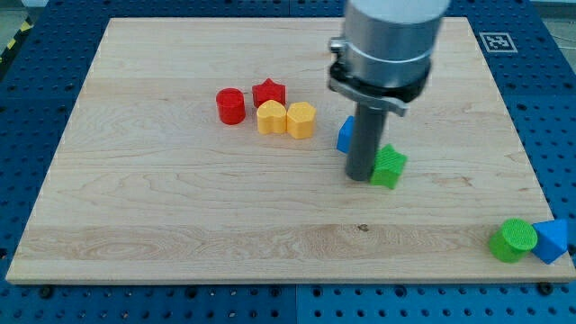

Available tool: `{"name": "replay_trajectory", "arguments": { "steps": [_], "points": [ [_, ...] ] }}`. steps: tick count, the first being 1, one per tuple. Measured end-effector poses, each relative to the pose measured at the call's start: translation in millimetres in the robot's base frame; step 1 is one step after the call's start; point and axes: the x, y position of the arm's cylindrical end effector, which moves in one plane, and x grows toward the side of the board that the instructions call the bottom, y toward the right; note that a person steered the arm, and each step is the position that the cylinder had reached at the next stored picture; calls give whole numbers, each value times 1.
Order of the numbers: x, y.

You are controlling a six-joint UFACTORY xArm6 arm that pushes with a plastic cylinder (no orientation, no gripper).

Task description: Push the green star into the green circle

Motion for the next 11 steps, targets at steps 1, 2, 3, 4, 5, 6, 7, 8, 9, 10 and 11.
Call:
{"name": "replay_trajectory", "arguments": {
  "steps": [1,2,3,4,5,6,7,8,9,10,11],
  "points": [
    [-1,39],
    [-11,63],
    [-45,66],
    [-40,96],
    [-9,102],
    [0,102],
    [2,88],
    [26,82],
    [55,86],
    [60,86],
    [14,68]
  ]
}}
